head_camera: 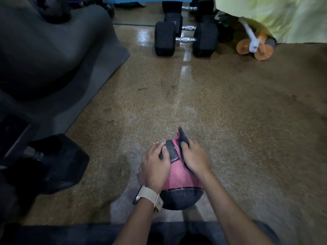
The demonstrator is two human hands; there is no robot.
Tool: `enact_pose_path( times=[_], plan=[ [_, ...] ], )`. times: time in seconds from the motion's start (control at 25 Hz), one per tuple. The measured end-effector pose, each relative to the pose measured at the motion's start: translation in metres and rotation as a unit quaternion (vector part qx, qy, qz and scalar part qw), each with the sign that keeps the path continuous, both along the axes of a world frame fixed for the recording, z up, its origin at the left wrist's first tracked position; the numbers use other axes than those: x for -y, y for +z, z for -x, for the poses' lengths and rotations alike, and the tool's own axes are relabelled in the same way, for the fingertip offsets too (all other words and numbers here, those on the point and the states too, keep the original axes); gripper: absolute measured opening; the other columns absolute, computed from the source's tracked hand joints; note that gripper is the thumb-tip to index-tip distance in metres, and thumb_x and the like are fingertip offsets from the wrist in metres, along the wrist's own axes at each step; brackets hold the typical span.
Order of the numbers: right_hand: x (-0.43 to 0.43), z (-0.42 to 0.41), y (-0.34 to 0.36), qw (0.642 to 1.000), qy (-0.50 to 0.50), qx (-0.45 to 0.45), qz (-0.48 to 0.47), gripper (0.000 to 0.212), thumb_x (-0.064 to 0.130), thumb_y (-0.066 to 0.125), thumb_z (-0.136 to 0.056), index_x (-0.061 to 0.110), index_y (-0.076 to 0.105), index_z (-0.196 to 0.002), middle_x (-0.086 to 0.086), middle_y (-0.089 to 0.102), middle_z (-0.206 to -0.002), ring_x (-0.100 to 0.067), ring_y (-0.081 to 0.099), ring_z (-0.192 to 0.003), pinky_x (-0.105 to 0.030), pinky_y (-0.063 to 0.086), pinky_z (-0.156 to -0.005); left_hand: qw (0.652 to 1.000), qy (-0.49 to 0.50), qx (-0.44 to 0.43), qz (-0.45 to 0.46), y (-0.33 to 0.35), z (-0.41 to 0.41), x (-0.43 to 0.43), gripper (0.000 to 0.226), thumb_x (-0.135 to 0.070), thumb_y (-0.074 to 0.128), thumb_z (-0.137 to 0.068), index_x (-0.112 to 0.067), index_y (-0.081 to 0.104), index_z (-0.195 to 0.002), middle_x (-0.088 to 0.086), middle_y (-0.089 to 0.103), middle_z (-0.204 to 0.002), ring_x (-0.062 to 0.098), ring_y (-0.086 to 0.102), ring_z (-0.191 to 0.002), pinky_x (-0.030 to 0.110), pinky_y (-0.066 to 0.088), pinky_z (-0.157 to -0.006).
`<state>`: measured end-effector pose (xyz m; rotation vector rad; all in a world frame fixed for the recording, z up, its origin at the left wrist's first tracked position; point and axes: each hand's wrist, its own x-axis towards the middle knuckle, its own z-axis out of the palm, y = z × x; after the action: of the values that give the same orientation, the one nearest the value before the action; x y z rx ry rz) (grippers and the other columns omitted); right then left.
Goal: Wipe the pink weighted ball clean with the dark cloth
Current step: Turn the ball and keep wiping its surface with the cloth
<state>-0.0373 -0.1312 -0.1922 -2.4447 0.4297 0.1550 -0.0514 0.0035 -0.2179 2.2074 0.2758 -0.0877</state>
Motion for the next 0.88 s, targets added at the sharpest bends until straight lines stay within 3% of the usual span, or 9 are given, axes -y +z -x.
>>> enact_pose_path(
  times=[0.12, 0.24, 0.4, 0.48, 0.56, 0.68, 0.72, 0.8, 0.88],
  plan=[
    [-0.029, 0.054, -0.002, 0.987, 0.064, 0.115, 0.097, 0.047, 0.040, 0.029, -0.095, 0.026, 0.052, -0.134, -0.001, 0.051, -0.142, -0.027, 0.043, -0.134, -0.047, 0.030, -0.109, 1.000, 0.022, -0.019, 0.002, -0.001, -0.009, -0.002, 0.040, -0.048, 0.038, -0.098, -0.036, 0.067, -0.122, -0.006, 0.069, -0.132, 0.025, 0.061, -0.124, 0.042, 0.050, -0.102],
    [-0.031, 0.094, -0.001, 0.979, 0.092, 0.156, 0.098, 0.050, 0.042, 0.030, -0.095, 0.030, 0.042, -0.143, 0.003, 0.041, -0.151, -0.024, 0.030, -0.142, -0.046, 0.021, -0.114, 0.999, 0.015, -0.016, 0.039, -0.005, -0.014, -0.008, 0.035, -0.049, 0.043, -0.100, -0.043, 0.067, -0.124, -0.007, 0.070, -0.131, 0.024, 0.065, -0.121, 0.039, 0.053, -0.098],
    [-0.005, -0.009, 0.003, 0.999, 0.020, 0.003, 0.026, 0.045, 0.040, 0.031, -0.093, 0.020, 0.058, -0.124, -0.007, 0.057, -0.130, -0.030, 0.051, -0.122, -0.042, 0.040, -0.099, 0.999, 0.030, -0.003, 0.019, -0.001, -0.015, 0.003, 0.049, -0.054, 0.036, -0.088, -0.043, 0.068, -0.123, -0.014, 0.068, -0.134, 0.021, 0.062, -0.126, 0.040, 0.050, -0.105],
    [-0.016, -0.002, 0.004, 0.996, 0.034, 0.030, 0.081, 0.049, 0.042, 0.026, -0.095, 0.020, 0.057, -0.125, -0.007, 0.057, -0.132, -0.030, 0.050, -0.123, -0.042, 0.037, -0.103, 0.999, 0.049, -0.007, 0.008, 0.002, -0.014, 0.004, 0.045, -0.051, 0.038, -0.089, -0.041, 0.068, -0.121, -0.008, 0.071, -0.129, 0.027, 0.064, -0.121, 0.042, 0.053, -0.100],
    [-0.033, 0.053, 0.002, 0.983, 0.073, 0.123, 0.117, 0.052, 0.047, 0.022, -0.098, 0.026, 0.048, -0.138, 0.000, 0.046, -0.146, -0.026, 0.036, -0.139, -0.042, 0.021, -0.115, 0.998, 0.054, -0.026, 0.021, 0.002, -0.017, 0.002, 0.040, -0.051, 0.040, -0.093, -0.039, 0.068, -0.118, 0.000, 0.073, -0.124, 0.032, 0.066, -0.117, 0.045, 0.054, -0.096],
    [-0.026, 0.101, -0.013, 0.987, 0.039, 0.157, 0.020, 0.054, 0.050, 0.019, -0.099, 0.029, 0.034, -0.147, 0.004, 0.027, -0.157, -0.018, 0.014, -0.148, -0.038, 0.010, -0.119, 0.997, 0.047, -0.041, 0.039, -0.004, -0.026, 0.000, 0.056, -0.057, 0.033, -0.088, -0.036, 0.068, -0.126, 0.002, 0.068, -0.135, 0.030, 0.062, -0.127, 0.047, 0.049, -0.106],
    [-0.016, 0.087, -0.016, 0.987, 0.002, 0.155, -0.034, 0.055, 0.048, 0.021, -0.098, 0.024, 0.039, -0.144, 0.002, 0.035, -0.152, -0.017, 0.022, -0.145, -0.037, 0.017, -0.117, 0.998, 0.045, -0.042, 0.029, -0.004, -0.024, 0.001, 0.061, -0.058, 0.029, -0.087, -0.035, 0.064, -0.132, 0.001, 0.064, -0.141, 0.029, 0.058, -0.132, 0.047, 0.046, -0.110],
    [0.008, 0.039, -0.014, 0.984, -0.073, 0.100, -0.125, 0.046, 0.040, 0.029, -0.100, 0.014, 0.056, -0.127, -0.005, 0.057, -0.124, -0.026, 0.048, -0.126, -0.033, 0.035, -0.095, 1.000, 0.020, -0.021, -0.012, -0.005, -0.007, 0.002, 0.073, -0.060, 0.019, -0.087, -0.033, 0.054, -0.145, -0.003, 0.050, -0.156, 0.025, 0.043, -0.145, 0.048, 0.035, -0.120],
    [0.023, 0.002, -0.006, 0.988, -0.081, 0.032, -0.127, 0.035, 0.030, 0.035, -0.102, 0.013, 0.062, -0.117, -0.011, 0.064, -0.111, -0.030, 0.057, -0.109, -0.031, 0.034, -0.078, 0.998, -0.049, 0.022, -0.034, -0.004, 0.006, 0.002, 0.075, -0.060, 0.015, -0.088, -0.032, 0.050, -0.149, -0.004, 0.042, -0.161, 0.024, 0.034, -0.151, 0.051, 0.027, -0.123]
  ],
)
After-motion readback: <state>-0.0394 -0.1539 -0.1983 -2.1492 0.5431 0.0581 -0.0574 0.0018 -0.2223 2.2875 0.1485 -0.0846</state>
